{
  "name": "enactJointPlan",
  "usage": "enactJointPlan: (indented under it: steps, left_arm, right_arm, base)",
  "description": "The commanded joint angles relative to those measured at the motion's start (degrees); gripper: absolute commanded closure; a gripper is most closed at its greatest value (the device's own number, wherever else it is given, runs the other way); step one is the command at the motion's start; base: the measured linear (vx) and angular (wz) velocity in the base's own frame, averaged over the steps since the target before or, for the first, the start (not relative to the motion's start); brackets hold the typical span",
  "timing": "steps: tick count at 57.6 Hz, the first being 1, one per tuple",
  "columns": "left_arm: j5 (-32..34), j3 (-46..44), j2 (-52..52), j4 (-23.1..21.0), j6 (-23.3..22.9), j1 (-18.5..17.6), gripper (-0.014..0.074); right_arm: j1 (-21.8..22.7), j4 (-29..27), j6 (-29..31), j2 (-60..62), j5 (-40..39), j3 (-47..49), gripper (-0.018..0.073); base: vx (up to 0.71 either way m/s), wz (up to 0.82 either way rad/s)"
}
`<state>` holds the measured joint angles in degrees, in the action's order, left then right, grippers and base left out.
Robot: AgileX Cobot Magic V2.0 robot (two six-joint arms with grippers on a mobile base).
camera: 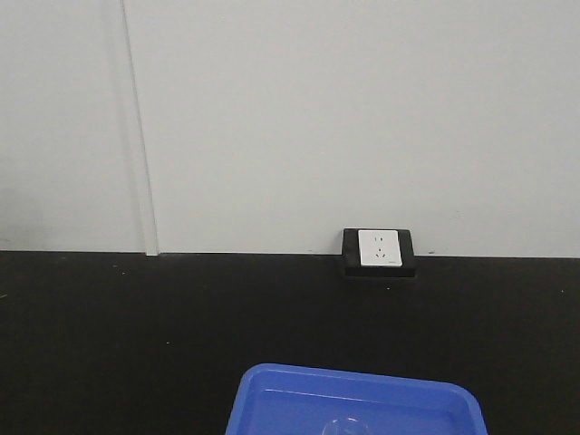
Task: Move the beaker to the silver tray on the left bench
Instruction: 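Raise the right arm and move the right gripper toward the blue tray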
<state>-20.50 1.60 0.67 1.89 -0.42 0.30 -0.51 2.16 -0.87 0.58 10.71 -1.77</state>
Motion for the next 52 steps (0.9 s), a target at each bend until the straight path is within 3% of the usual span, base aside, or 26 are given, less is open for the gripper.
enactJointPlan:
  steps: [1, 19, 32, 52]
  left_arm:
    - [4.48, 1.59, 0.92, -0.09, -0.08, -0.36, 0.0595]
    - [4.48, 1.59, 0.92, -0.09, -0.08, -0.36, 0.0595]
    - [4.48, 1.59, 0.92, -0.09, -0.08, -0.36, 0.0595]
    - [4.48, 1.59, 0.92, -0.09, -0.08, -0.36, 0.0595]
  right_arm:
    - [0.2, 0.41, 0.14, 0.91, -4.72, -0.64, 0.057]
    - [0.2, 0.41, 0.14, 0.91, -5.74, -0.64, 0.057]
    - [0.13, -0.67, 0.19, -0.02, -20.95, 5.04, 0.057]
    - [0.13, 1.79, 0.87, -31.03, -25.99, 27.45, 0.057]
  base:
    - [0.0, 0.0]
    - [0.0, 0.0]
    - [0.0, 0.0]
    - [0.0, 0.0]
